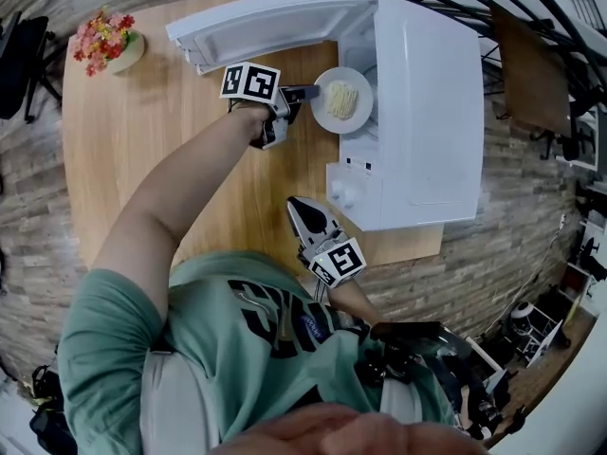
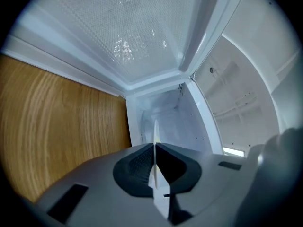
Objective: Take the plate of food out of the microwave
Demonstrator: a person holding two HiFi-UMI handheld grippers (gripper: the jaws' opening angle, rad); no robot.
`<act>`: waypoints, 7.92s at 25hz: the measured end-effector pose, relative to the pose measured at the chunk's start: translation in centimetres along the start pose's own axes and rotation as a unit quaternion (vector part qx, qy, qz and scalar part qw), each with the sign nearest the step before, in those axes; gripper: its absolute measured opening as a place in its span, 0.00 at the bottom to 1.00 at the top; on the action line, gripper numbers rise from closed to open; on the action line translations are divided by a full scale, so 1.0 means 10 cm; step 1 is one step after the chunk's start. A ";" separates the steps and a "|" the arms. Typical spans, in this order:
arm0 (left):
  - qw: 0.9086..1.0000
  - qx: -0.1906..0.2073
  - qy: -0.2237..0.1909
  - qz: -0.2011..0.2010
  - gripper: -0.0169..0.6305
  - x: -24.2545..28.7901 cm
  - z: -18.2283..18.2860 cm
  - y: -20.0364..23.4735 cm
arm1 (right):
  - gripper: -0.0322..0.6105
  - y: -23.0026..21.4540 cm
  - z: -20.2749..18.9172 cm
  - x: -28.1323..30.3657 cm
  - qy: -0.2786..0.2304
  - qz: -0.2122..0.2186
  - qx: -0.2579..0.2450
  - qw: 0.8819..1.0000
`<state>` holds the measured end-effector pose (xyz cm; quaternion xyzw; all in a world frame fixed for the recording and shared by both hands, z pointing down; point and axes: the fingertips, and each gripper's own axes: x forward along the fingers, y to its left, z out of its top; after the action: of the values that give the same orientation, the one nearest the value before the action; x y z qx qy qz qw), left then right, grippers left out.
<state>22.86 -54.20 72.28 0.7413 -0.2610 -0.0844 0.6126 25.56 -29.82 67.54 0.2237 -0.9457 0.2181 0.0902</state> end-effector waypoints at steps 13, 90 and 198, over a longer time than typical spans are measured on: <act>0.998 -0.005 -0.057 0.000 0.05 -0.91 0.00 -0.24 | 0.06 0.06 0.33 0.02 -0.018 -0.009 -0.031 0.999; 0.919 -0.101 -0.365 0.109 0.05 -5.53 -1.01 0.94 | 0.06 1.26 0.75 1.71 0.050 0.106 -0.118 0.986; 0.856 0.446 -0.246 0.089 0.04 -5.62 -2.19 -2.48 | 0.06 2.62 1.59 -0.11 -0.085 0.074 -0.118 0.987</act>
<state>-8.10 -4.94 42.84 0.8635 -0.4780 -0.0835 0.1373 13.28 -15.49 43.30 0.1591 -0.9829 0.0909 0.0185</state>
